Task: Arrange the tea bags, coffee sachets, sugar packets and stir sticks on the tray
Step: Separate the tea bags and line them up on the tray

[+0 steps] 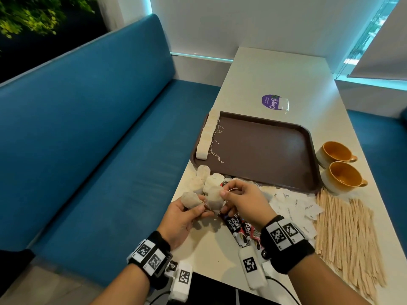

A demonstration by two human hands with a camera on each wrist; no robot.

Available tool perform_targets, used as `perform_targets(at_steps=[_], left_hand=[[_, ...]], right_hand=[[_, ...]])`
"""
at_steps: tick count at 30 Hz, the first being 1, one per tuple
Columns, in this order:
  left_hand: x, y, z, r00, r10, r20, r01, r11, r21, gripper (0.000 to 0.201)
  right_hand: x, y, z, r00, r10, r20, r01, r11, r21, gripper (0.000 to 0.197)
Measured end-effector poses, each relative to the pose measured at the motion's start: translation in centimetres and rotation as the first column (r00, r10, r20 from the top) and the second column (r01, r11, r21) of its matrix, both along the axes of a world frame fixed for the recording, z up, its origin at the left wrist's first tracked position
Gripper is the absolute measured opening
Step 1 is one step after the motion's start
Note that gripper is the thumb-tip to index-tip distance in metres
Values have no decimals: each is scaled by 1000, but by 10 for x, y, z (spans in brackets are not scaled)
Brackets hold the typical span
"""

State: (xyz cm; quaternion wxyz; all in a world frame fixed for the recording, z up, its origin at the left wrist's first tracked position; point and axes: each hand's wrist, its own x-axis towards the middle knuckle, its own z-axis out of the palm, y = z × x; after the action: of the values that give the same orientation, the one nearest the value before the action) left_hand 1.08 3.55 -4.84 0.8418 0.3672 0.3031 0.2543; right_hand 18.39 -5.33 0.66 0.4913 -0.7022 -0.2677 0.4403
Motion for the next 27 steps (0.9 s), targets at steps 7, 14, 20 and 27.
perform_targets(at_steps=[7,14,20,27], left_hand=[[1,4,-3,993,100,69,-96,994,-55,48],[5,4,-5,996,88,-22,-86,995,57,19],[4,7,-8,997,56,-60,-52,996,68,25],[4,6,-7,997,44,-61,-40,997,62,28]], right_hand=[[19,17,12,1000,-8,27,8,1000,28,15],[59,88,27,991,-94,90,87,994,71,9],[71,145,4,990,4,138,0,1000,-31,7],[65,166,-12,974,153,165,-122,976,-183,5]])
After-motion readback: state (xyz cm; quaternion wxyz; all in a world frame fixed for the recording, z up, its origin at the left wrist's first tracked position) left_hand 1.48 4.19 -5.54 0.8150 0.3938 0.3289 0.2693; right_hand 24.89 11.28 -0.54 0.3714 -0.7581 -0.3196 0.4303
